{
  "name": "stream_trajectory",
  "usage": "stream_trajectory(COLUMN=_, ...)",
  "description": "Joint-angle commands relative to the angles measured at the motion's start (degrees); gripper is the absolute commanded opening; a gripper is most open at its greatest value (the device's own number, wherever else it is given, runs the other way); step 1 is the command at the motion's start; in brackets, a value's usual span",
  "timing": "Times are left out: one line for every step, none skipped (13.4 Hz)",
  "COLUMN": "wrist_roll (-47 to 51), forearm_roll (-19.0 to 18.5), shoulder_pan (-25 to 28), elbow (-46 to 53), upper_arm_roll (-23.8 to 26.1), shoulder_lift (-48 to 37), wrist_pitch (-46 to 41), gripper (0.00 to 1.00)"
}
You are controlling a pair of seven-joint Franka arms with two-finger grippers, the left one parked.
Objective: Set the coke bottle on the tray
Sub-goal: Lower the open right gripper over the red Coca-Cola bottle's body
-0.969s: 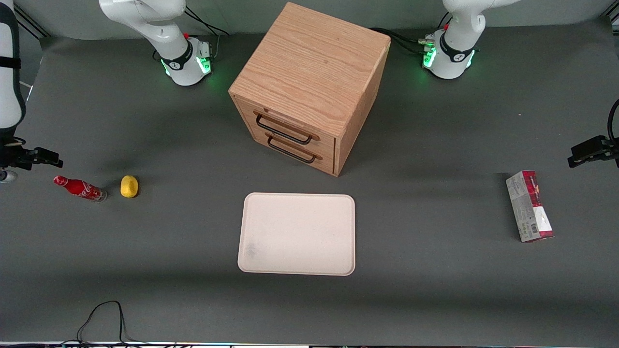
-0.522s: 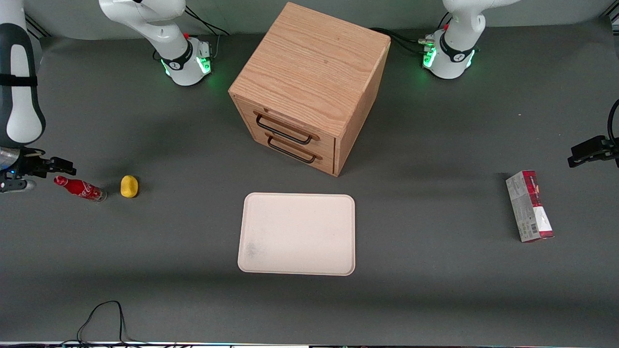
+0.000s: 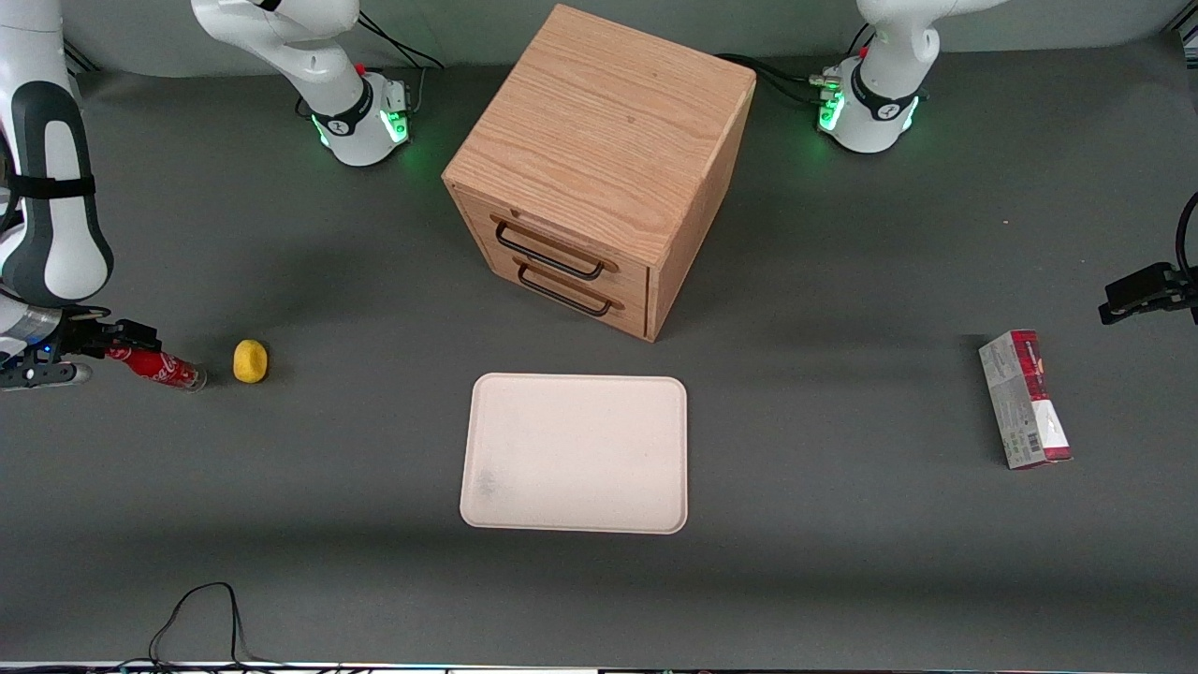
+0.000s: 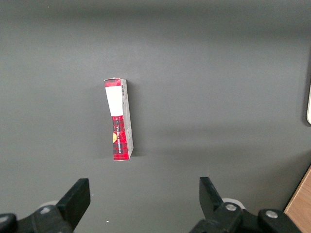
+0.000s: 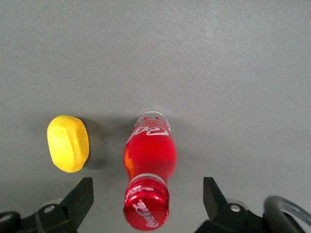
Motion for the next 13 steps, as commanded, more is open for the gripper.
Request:
stream_trajectory(wrist_roll=-2.01, forearm_roll=1.89, shoulder_pan=0.88, elbow=0.6, upper_arm_roll=-0.28, shoulder_lift=0.27, wrist_pitch=0.58, gripper=1.0)
stream_trajectory(wrist_roll=-2.01, forearm_roll=1.89, shoulder_pan=1.41, elbow=0.69, upper_arm_roll=-0.37, shoulder_lift=0.27, wrist_pitch=0.58, gripper=0.99)
stream_trajectory(wrist_roll=-2.01, forearm_roll=1.89, shoulder_pan=1.41, elbow=0.69, upper_arm_roll=-0.37, shoulder_lift=0.19, wrist_pitch=0.58, gripper=0.91)
stream_trajectory(wrist_roll=-2.01, forearm_roll=1.89, shoulder_pan=1.5, elbow=0.69, upper_arm_roll=-0.37, shoulder_lift=0.19, wrist_pitch=0.58, gripper=0.76)
stream_trajectory(wrist_roll=-2.01, forearm_roll=1.89, shoulder_pan=1.59, elbow=0.69, upper_arm_roll=-0.37, shoulder_lift=0.19, wrist_pitch=0.58, gripper=0.61)
stream_trajectory(wrist_roll=-2.1, forearm_roll=1.8, shoulder_pan=1.59, elbow=0.69, upper_arm_roll=-0.37, shoulder_lift=0.19, wrist_pitch=0.58, gripper=0.47)
stream_trajectory(wrist_roll=-2.1, forearm_roll=1.8, shoulder_pan=1.59, elbow=0.69, upper_arm_roll=-0.37, shoulder_lift=0.19, wrist_pitch=0.49, gripper=0.34)
stream_trajectory(wrist_roll=-2.19, forearm_roll=1.8, shoulder_pan=1.59, elbow=0.69, upper_arm_roll=-0.37, shoulder_lift=0.19, wrist_pitch=0.49, gripper=0.2)
stream_trajectory(wrist_roll=-3.41, forearm_roll=1.8, shoulder_pan=1.59, elbow=0.69, upper_arm_roll=-0.37, shoulder_lift=0.19, wrist_pitch=0.4, gripper=0.02)
stream_trajectory(wrist_roll=-4.81, forearm_roll=1.8, shoulder_pan=1.5, elbow=0.69, upper_arm_roll=-0.37, shoulder_lift=0.19, wrist_pitch=0.4, gripper=0.0)
stream_trajectory(wrist_roll=-5.0, forearm_roll=1.8, shoulder_pan=1.5, elbow=1.21, upper_arm_roll=-0.37, shoulder_lift=0.19, wrist_pitch=0.23, gripper=0.0)
stream_trajectory(wrist_roll=-5.0, forearm_roll=1.71, shoulder_pan=1.5, elbow=2.26, upper_arm_roll=-0.37, shoulder_lift=0.19, wrist_pitch=-0.3, gripper=0.0)
stream_trajectory(wrist_roll=-5.0, forearm_roll=1.54, shoulder_pan=1.5, elbow=3.75, upper_arm_roll=-0.46, shoulder_lift=-0.16, wrist_pitch=-1.26, gripper=0.0)
